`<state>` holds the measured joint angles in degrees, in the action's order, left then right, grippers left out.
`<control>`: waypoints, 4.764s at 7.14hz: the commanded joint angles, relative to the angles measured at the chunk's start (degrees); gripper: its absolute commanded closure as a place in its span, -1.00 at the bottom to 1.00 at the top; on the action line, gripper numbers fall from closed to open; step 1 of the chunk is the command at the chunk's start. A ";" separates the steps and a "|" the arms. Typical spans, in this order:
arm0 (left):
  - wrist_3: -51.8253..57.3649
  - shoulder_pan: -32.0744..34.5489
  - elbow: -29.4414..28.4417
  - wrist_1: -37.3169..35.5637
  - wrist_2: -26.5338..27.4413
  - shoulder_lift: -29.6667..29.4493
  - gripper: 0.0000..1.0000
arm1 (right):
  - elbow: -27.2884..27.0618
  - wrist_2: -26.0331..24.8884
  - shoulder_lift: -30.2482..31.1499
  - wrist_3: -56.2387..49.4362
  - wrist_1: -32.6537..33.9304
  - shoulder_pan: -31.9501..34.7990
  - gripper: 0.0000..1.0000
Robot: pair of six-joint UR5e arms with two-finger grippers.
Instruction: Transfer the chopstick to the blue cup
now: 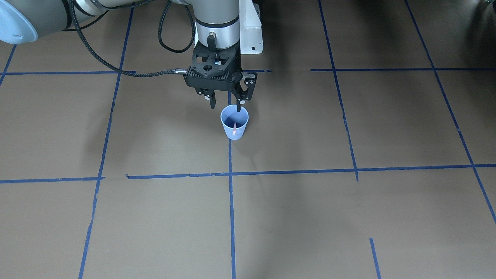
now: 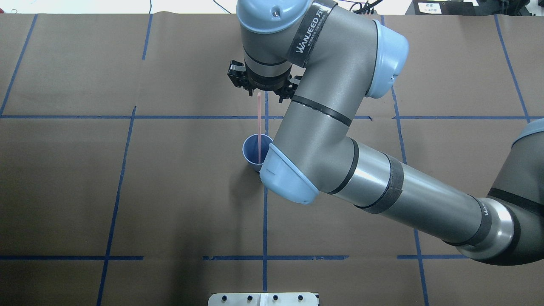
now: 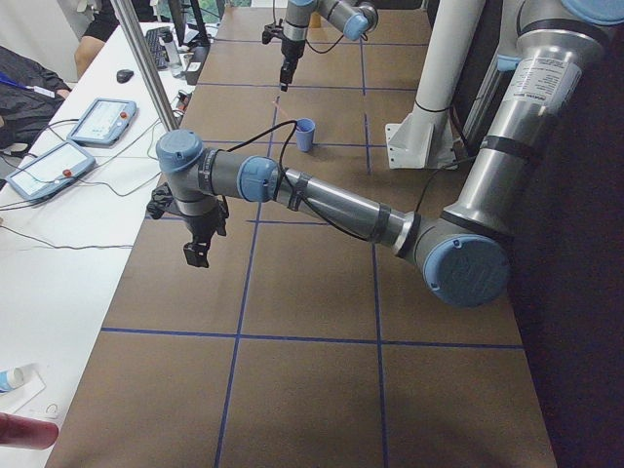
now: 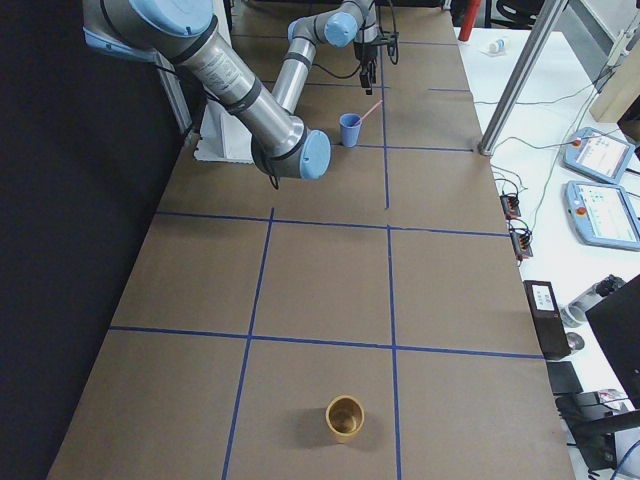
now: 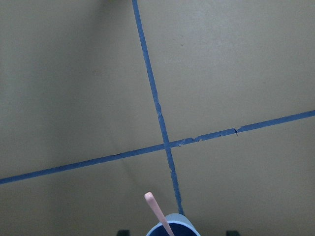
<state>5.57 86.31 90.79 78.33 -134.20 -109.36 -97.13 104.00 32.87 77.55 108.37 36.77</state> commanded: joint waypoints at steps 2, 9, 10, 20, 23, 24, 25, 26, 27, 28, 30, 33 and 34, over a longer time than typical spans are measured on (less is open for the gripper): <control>0.14 0.96 -1.40 0.06 -0.01 0.20 -1.00 | -8.35 2.41 7.67 -6.48 2.35 6.71 -1.00; 0.23 1.93 -1.85 0.24 0.08 1.43 -1.00 | -21.46 23.86 60.21 -50.99 -17.65 38.87 -1.00; 1.19 2.02 -1.93 0.50 -0.10 3.00 -1.00 | -16.21 27.71 66.90 -51.18 -29.76 42.47 -1.00; 10.61 7.73 -7.92 8.09 -0.71 15.28 -1.00 | -0.78 39.26 68.20 -55.04 -38.60 48.05 -1.00; 4.63 7.56 -7.12 8.50 -1.15 15.85 -1.00 | -0.78 37.95 68.46 -55.84 -37.18 47.08 -1.00; 0.10 7.30 -6.86 8.68 -1.07 15.68 -1.00 | -0.69 36.37 68.55 -55.93 -37.09 46.91 -1.00; -0.73 7.29 -6.60 8.68 -1.07 15.67 -1.00 | -0.43 35.40 68.55 -55.84 -37.09 46.73 -1.00; -0.56 7.29 -6.51 8.77 -1.07 15.67 -1.00 | -0.42 34.70 68.55 -55.84 -35.44 47.34 -1.00; -0.56 7.29 -6.68 9.38 -1.07 15.67 -1.00 | -0.42 34.78 68.55 -55.84 -35.33 47.52 -1.00; -0.56 7.21 -6.51 9.47 -1.07 15.76 -1.00 | -0.51 35.04 68.21 -55.84 -34.46 47.87 -1.00; -0.56 7.21 -6.59 9.56 -1.07 15.67 -1.00 | -0.34 34.95 68.11 -55.84 -34.01 49.44 -1.00; -0.38 7.21 -6.59 9.47 -1.07 15.67 -1.00 | -0.77 36.89 67.85 -69.83 -23.69 54.96 -1.00; -0.30 7.21 -6.68 9.56 -1.07 15.67 -1.00 | -1.04 36.28 66.98 -71.12 -22.69 55.69 -1.00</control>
<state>5.20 93.52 84.17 87.85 -135.26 -93.69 -97.87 140.57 100.59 10.52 82.87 90.79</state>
